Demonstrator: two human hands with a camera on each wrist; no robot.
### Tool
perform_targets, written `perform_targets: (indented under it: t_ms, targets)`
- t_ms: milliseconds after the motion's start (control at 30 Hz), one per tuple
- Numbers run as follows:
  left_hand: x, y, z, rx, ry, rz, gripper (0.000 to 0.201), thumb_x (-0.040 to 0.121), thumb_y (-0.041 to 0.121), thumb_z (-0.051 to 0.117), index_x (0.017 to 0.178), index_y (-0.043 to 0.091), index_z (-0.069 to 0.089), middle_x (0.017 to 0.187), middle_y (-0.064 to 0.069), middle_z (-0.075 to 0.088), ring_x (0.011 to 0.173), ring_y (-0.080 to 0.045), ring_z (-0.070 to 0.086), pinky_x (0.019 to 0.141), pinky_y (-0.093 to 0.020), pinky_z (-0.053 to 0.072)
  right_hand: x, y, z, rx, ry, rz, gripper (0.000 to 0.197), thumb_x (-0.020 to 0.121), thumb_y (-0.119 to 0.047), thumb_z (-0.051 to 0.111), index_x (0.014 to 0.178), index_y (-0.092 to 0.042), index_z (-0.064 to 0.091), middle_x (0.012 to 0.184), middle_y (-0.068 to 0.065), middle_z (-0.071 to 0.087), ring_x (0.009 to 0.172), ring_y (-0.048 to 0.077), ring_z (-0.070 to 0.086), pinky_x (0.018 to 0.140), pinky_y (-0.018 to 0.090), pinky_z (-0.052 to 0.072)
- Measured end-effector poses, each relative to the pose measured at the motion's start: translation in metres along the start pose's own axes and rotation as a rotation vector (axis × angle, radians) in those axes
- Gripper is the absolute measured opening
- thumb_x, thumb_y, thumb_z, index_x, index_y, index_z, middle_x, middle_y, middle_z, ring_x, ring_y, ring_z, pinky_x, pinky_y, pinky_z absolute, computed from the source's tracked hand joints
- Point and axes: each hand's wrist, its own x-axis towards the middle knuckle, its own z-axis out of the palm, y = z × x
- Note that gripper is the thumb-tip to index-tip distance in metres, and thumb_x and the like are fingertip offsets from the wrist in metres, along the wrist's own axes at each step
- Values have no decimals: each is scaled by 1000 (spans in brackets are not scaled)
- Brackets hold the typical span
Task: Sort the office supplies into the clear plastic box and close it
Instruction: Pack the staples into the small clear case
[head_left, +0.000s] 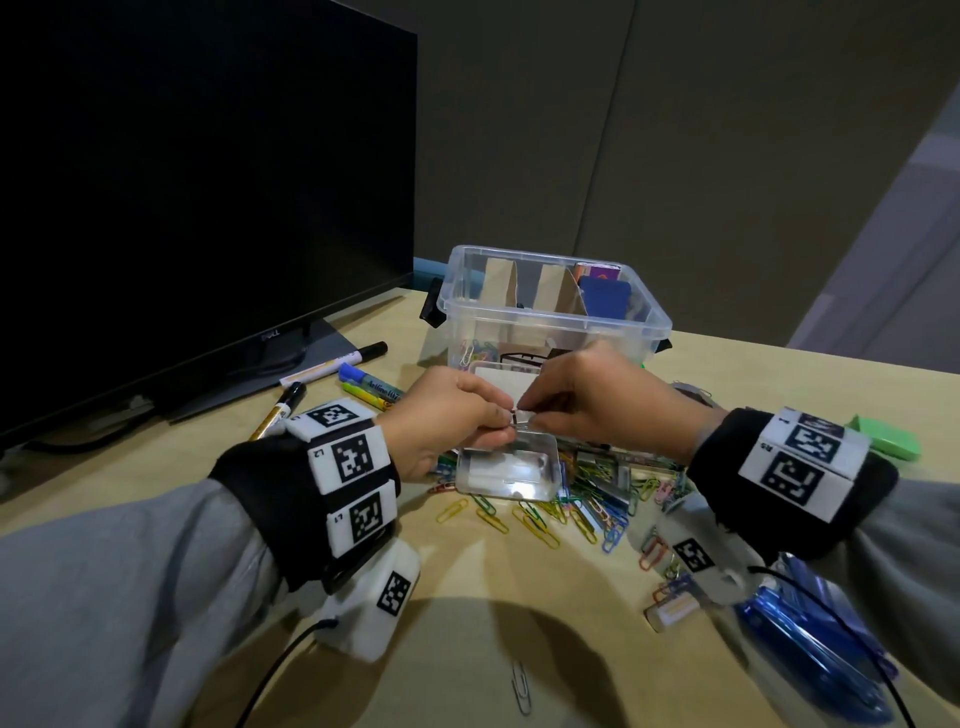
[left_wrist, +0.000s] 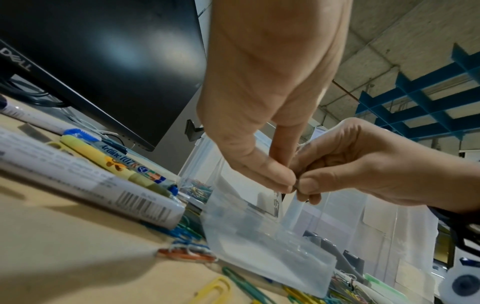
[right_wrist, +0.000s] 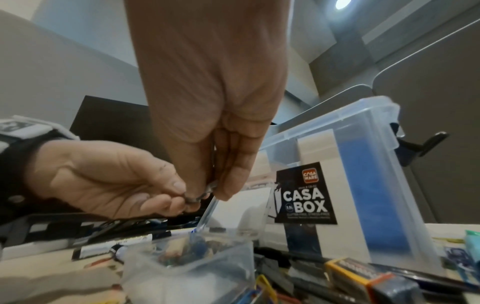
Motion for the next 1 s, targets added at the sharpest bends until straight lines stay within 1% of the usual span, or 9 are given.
perform_targets:
  t_ms: [133,333,433,533,633,700,767,900,1000]
  targets:
    - [-3,1,0,-80,-16,6,12,88,-12,58,93,-3,64,93,-21,68,69,-19,70,60,-19,59,2,-3,7,-76,8,-30,20,90,-21,68,108,-18,74,94,-4,73,69,0,61,64,2,43]
    - [-5,2,-2,-112,11,11,18,90,-11,57,106,-3,61,96,-22,68,68,-20,71,57,-20,58,5,-6,11,-116,3,-36,20,91,-26,67,109,-19,74,95,-2,74,77,8,68,74,21,56]
    - [-4,1,-5,107,48,51,15,90,-5,61,104,2,62,92,-17,69,65,-18,70,65,-25,59,7,-7,16,-253,-79,18,20,93,-33,61,105,-24,74,91,-6,72,78,10,66,72,28,57]
    - [0,1,-11,567,166,222,19,88,0,65,83,18,65,85,-2,67,80,-19,67,77,-33,58,9,-11,21,-327,-203,60,18,92,-29,59,103,-25,73,93,-6,69,85,12,63,73,30,57]
    - [-2,1,-16,782,189,226,17,85,2,65,79,18,65,85,2,63,84,-17,63,76,-32,56,11,-13,28,-380,-276,97,19,91,-29,56,100,-24,73,94,-4,67,85,16,62,72,32,57]
    - [-6,1,-18,846,132,147,6,84,6,70,88,10,68,91,-2,65,81,-18,65,64,-26,54,14,-13,32,-406,-304,130,19,90,-29,56,94,-23,74,90,-2,68,80,18,63,66,31,55]
    - [-9,1,-17,891,72,110,12,84,10,73,94,5,69,91,-7,69,75,-21,70,52,-22,50,17,-14,34,-437,-325,149,18,88,-27,56,90,-20,73,86,1,68,77,22,63,60,28,49]
    - [-9,2,-16,922,34,110,16,82,12,76,96,8,69,93,-7,70,78,-22,71,66,-28,56,21,-19,38,-453,-351,148,22,90,-29,54,90,-18,73,85,4,67,76,25,64,65,32,55]
    - [-8,2,-16,920,26,110,18,81,13,77,92,15,64,90,-3,67,74,-19,69,65,-26,55,25,-20,37,-486,-355,150,21,89,-33,58,93,-19,73,84,1,64,78,24,63,60,29,50]
